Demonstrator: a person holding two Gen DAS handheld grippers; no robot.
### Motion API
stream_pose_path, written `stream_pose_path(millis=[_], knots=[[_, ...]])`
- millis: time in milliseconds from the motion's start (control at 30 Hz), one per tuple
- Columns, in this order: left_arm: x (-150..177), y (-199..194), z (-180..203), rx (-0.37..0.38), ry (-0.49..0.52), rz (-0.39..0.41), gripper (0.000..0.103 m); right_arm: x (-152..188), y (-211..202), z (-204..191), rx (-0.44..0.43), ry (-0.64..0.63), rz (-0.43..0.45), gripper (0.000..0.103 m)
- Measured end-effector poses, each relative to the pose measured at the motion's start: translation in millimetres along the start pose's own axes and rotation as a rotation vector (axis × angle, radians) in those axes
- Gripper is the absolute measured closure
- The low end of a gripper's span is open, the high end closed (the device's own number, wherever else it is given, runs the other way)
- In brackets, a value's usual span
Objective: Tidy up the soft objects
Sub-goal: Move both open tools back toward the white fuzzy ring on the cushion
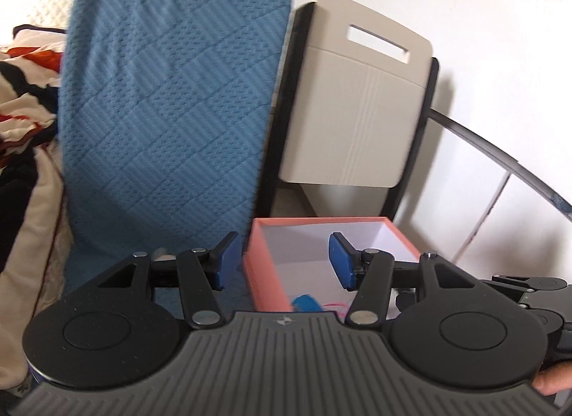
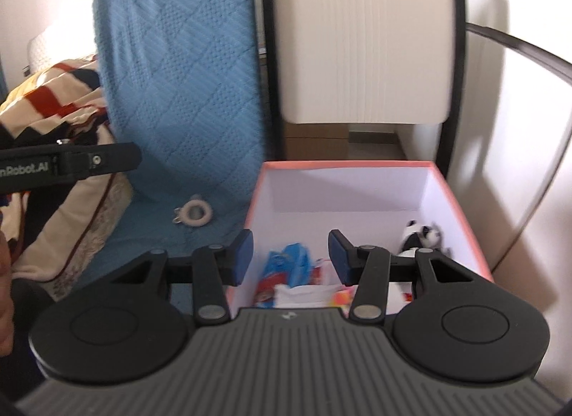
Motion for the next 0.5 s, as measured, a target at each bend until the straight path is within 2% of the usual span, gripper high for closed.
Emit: stream_pose_path(millis=[200,500], knots=[[21.9,-18.0,-35.8,-0.046,-0.022,0.009,0.043,18.3,5.7,-43.3,-0.050,-0.034,0.006,0.054],[55.8,-27.5,-69.5,-0.077,-0.033,-0.008,0.043,53.5,12.4,-81.7,-0.081,-0.063,-0.021,0.054]])
Point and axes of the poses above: each gripper's, at about its wrist camera, not at the fingertips, and y roughly the way its jaws point, z to its right, x to its underside, the point moved 10 cm from there along y, roughly the way its jaws point, and after that the axes turned 15 degrees about x, right-handed, at the moved point
